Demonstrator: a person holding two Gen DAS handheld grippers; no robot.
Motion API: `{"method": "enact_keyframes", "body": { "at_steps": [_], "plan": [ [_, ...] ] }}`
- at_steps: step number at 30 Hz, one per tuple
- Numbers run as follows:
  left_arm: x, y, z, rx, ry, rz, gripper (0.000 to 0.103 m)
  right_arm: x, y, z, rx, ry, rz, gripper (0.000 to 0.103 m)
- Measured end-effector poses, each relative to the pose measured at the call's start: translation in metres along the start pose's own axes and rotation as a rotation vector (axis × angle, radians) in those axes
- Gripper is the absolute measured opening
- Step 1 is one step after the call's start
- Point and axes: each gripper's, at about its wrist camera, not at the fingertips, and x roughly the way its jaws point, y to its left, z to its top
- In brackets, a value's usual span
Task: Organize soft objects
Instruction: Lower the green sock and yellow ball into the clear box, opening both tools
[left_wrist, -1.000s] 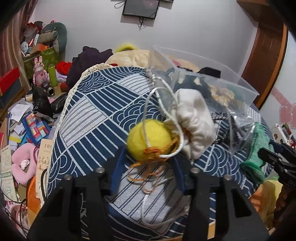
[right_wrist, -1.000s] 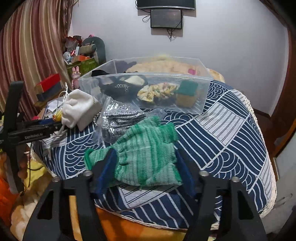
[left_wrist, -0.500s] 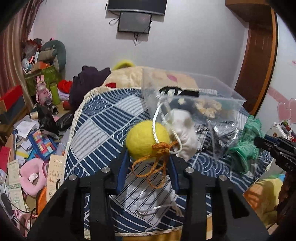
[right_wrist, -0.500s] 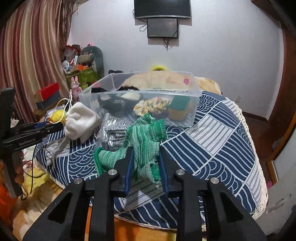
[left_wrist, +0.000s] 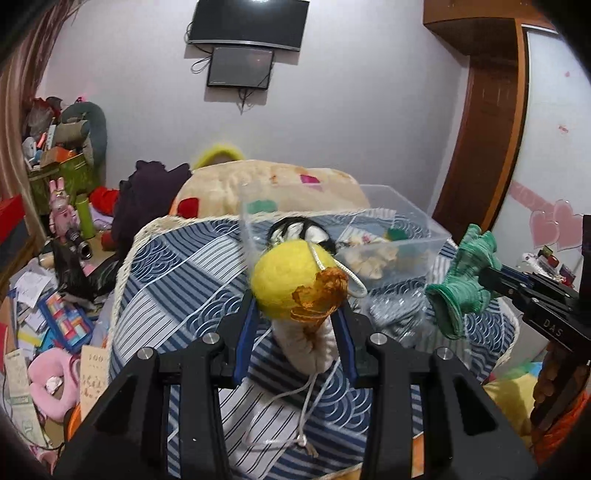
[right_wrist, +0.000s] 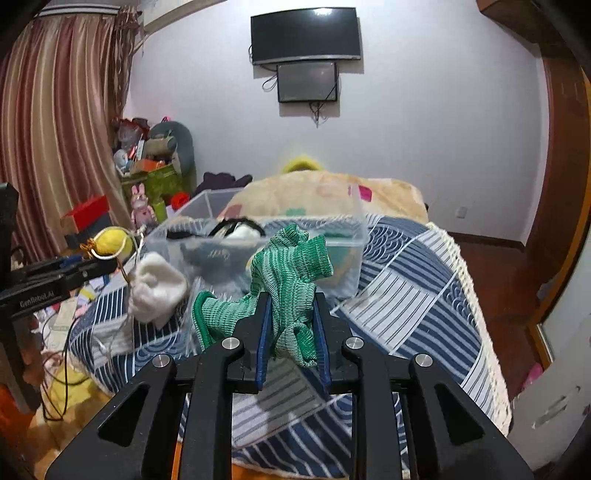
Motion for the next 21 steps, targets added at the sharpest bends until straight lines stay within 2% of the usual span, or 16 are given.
{"method": "enact_keyframes", "body": {
  "at_steps": [14, 21],
  "plan": [
    [0.044, -0.020, 0.041, 0.005, 0.016, -0.089, 0.039, 0.007, -0.017, 0.033, 0.055, -0.093, -0.037, 0.019],
    [0.061, -0.033, 0.056, 0.013, 0.030, -0.110, 0.039, 0.018, -0.021, 0.051, 0.072, -0.117, -0.055, 0.019]
  ]
}}
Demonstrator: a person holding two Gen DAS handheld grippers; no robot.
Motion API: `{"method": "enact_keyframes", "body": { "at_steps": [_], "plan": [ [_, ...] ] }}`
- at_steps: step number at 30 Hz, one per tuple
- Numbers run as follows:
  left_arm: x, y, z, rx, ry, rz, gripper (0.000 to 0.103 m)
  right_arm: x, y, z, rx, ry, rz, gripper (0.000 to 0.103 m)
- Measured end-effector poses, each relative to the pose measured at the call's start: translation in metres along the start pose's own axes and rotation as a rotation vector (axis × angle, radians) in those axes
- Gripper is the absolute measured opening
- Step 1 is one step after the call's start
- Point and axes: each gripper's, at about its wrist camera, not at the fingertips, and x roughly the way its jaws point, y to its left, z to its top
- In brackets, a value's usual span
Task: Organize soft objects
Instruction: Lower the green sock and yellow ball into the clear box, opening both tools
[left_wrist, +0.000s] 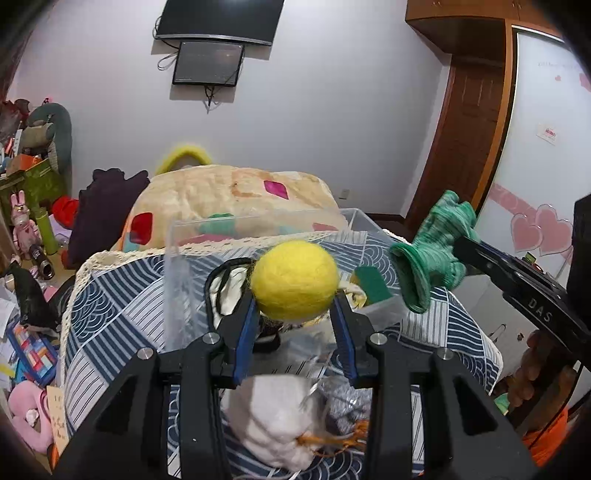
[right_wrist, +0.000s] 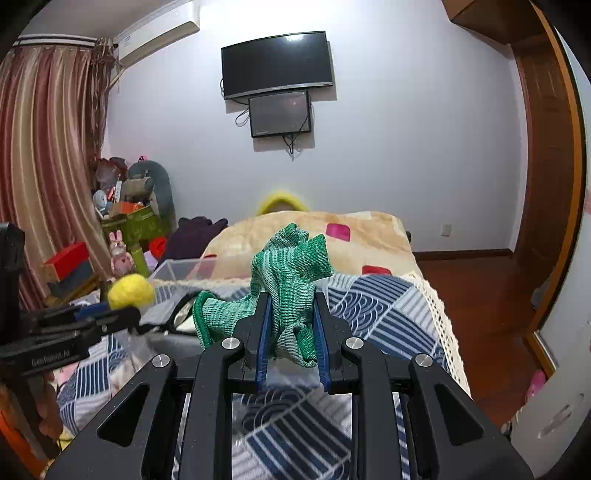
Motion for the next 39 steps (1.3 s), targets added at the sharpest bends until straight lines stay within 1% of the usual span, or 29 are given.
{"method": "enact_keyframes", "body": {
  "at_steps": [3, 8, 16, 20, 26, 27, 28, 32, 34, 35, 37, 39],
  "plan": [
    [0.012, -0.002, 0.005, 0.009, 0.018, -0.001, 0.039, 0.011, 0.000, 0.008, 0.007, 0.000, 0.006, 0.019],
    [0.031, -0.008, 0.006, 0.034, 0.062, 0.016, 0.039, 0.028, 0.004, 0.010, 0.000, 0.019, 0.006, 0.019],
    [0.058, -0.007, 0.006, 0.029, 0.142, 0.036, 0.039, 0.060, 0.012, -0.003, -0.028, 0.110, 0.024, 0.019],
    [0.062, -0.006, 0.006, 0.026, 0.152, 0.039, 0.039, 0.069, 0.015, -0.009, -0.046, 0.152, 0.031, 0.019],
    [0.061, -0.007, 0.006, 0.038, 0.152, 0.049, 0.042, 0.073, 0.012, -0.010, -0.053, 0.182, 0.037, 0.021],
    [0.060, -0.007, 0.006, 0.039, 0.152, 0.053, 0.044, 0.073, 0.012, -0.010, -0.055, 0.186, 0.035, 0.023],
    [0.059, -0.006, 0.006, 0.038, 0.151, 0.052, 0.045, 0.073, 0.012, -0.010, -0.056, 0.192, 0.037, 0.027],
    [0.053, -0.004, 0.006, 0.043, 0.148, 0.050, 0.047, 0.069, 0.013, -0.009, -0.057, 0.183, 0.031, 0.049],
    [0.049, -0.005, 0.006, 0.054, 0.144, 0.056, 0.050, 0.063, 0.013, -0.008, -0.066, 0.165, 0.017, 0.052],
    [0.045, -0.006, 0.006, 0.057, 0.140, 0.059, 0.054, 0.061, 0.012, -0.007, -0.071, 0.160, 0.013, 0.053],
    [0.035, -0.005, 0.008, 0.058, 0.113, 0.062, 0.056, 0.055, 0.013, -0.005, -0.081, 0.144, 0.004, 0.056],
    [0.024, -0.006, 0.010, 0.060, 0.086, 0.068, 0.060, 0.049, 0.013, -0.003, -0.086, 0.125, -0.005, 0.060]
  ]
}}
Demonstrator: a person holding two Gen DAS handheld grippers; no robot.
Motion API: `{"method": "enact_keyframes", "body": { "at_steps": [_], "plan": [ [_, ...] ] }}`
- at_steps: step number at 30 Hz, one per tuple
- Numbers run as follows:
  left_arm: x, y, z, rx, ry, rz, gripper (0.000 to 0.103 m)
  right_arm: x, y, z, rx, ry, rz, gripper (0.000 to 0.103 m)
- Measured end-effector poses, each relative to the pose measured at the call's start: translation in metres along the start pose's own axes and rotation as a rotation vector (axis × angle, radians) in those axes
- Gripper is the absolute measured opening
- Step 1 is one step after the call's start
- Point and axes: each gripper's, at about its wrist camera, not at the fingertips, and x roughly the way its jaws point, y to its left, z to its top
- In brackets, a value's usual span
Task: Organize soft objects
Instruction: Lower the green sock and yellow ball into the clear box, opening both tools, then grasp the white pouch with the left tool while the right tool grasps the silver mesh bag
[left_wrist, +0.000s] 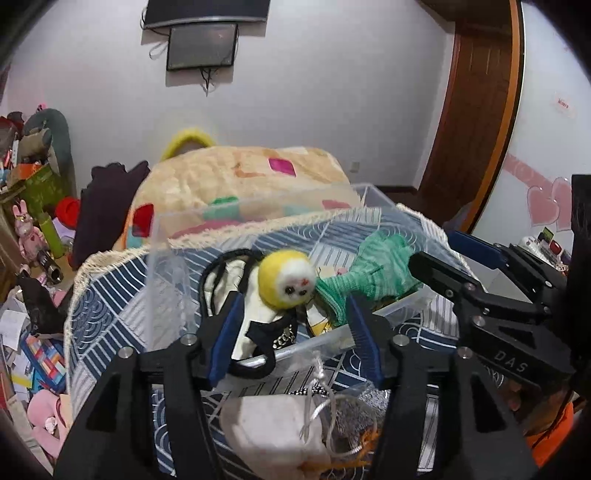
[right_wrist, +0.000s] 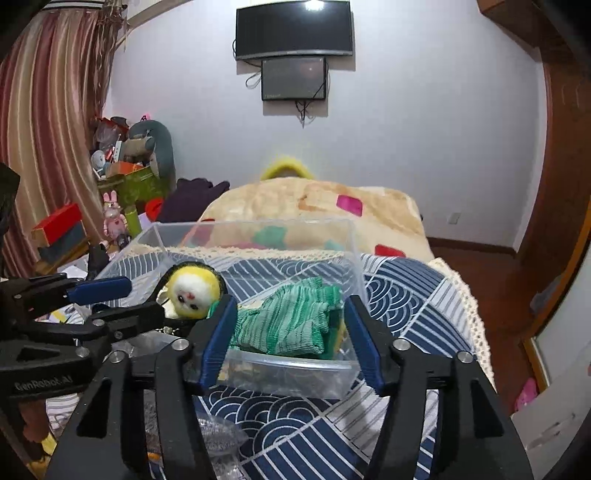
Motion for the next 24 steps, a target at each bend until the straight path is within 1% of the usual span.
{"method": "enact_keyframes", "body": {
  "at_steps": [1, 6, 8, 11, 14, 17, 24],
  "plan": [
    [-0.006, 0.000, 0.000, 0.001, -0.014, 0.003, 0.062, -0.005, 0.000, 0.001, -0.003, -0.013, -0.003, 0.062],
    [-0.039, 0.001, -0.001, 0.016, -0.092, 0.028, 0.075, -0.027, 0.002, 0.006, -0.011, -0.069, 0.003, 0.069],
    [-0.050, 0.003, -0.002, 0.017, -0.112, 0.038, 0.079, -0.034, 0.004, 0.007, -0.009, -0.089, 0.010, 0.074],
    [-0.062, 0.007, -0.007, 0.009, -0.130, 0.044, 0.084, -0.045, 0.008, 0.007, -0.013, -0.116, 0.022, 0.075],
    [-0.067, 0.011, -0.017, -0.006, -0.122, 0.042, 0.085, -0.052, 0.013, 0.004, -0.023, -0.127, 0.035, 0.076],
    [-0.064, 0.013, -0.027, -0.014, -0.102, 0.035, 0.086, -0.053, 0.017, -0.001, -0.035, -0.128, 0.032, 0.076],
    [-0.031, 0.015, -0.052, -0.037, -0.004, 0.029, 0.086, -0.039, 0.029, -0.020, -0.067, -0.069, 0.029, 0.076]
  ]
}}
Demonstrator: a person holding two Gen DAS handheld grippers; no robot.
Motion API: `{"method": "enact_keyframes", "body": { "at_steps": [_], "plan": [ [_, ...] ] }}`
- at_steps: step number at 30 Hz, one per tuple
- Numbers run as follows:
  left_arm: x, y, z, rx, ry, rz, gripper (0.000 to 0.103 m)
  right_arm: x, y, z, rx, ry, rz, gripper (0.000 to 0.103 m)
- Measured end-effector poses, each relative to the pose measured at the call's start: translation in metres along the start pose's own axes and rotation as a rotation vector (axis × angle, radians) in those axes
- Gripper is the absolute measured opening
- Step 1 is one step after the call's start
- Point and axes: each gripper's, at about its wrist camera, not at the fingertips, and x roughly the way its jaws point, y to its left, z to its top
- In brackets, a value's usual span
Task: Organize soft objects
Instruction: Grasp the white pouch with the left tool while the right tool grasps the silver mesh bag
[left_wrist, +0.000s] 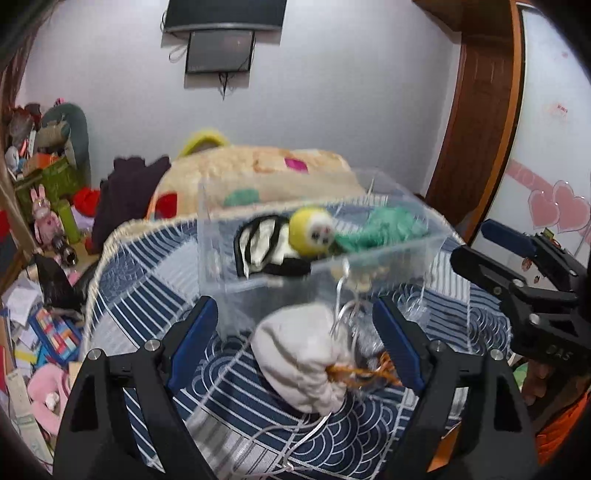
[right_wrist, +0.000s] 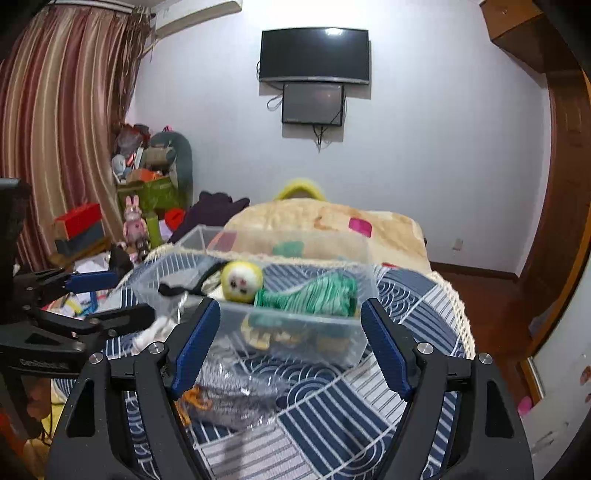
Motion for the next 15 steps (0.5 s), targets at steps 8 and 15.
{"method": "enact_keyframes", "body": {
  "at_steps": [8, 15],
  "plan": [
    [0.017, 0.019, -0.031, -0.043, 0.061, 0.025, 0.086, 0.015, 0.007, -0.022, 0.002, 0.083, 0.032, 0.076],
    [0.010, 0.040, -0.051, -0.131, 0.060, 0.001, 0.082, 0.030, 0.016, -0.034, 0.008, 0.149, 0.102, 0.076]
  ]
}}
